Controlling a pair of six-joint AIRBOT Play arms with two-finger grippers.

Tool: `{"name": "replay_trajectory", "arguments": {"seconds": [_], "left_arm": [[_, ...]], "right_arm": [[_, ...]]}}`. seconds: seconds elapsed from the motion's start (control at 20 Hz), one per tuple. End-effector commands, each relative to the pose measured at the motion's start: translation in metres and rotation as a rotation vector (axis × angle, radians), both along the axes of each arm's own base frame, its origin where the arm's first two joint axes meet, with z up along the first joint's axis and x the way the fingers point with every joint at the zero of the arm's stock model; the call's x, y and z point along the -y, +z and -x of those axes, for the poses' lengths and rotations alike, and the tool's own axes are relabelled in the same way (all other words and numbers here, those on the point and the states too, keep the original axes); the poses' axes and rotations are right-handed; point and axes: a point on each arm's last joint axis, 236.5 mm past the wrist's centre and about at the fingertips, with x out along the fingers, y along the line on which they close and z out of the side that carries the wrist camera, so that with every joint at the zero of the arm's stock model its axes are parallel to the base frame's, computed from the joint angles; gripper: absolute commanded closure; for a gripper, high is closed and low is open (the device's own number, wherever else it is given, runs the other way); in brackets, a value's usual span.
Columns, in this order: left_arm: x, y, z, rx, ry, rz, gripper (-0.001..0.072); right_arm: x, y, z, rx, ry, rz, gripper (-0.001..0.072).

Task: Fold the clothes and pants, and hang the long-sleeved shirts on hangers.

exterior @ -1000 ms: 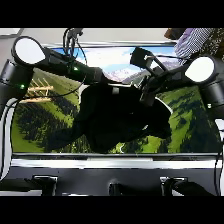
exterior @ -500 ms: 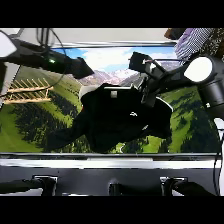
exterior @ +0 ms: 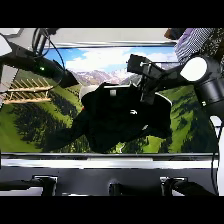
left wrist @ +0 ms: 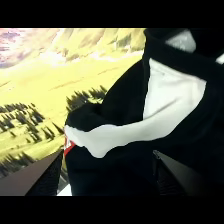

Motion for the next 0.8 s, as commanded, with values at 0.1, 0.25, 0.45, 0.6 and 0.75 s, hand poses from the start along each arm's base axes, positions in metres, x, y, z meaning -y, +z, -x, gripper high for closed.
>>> {"name": "replay_trajectory", "arguments": {"seconds": [0.1,0.25,0.45,0.6,0.75], "left_arm": [[0.031,-0.031,0.019,0.006,-0.322,0.141,0.0113],[0.022,-0.063,0.027,-0.079,-0.320,0.141,0.0114],[0.024,-0.070,0.021,-0.005,-0.387,0.121,0.0114],[0.024,-0.071,0.014,0.062,-0.432,0.104,0.0114],[0.025,-0.069,0.003,0.135,-0.452,0.090,0.0114]], "right_arm": [[0.001,-0.001,-0.004,0.043,0.041,0.033,0.0672],[0.004,-0.002,-0.006,0.048,0.039,0.048,0.0672],[0.004,-0.002,-0.005,0.056,0.059,0.058,0.0672],[0.001,-0.002,-0.003,0.050,0.063,0.046,0.0672],[-0.003,0.000,0.000,0.041,0.071,0.026,0.0672]]}}
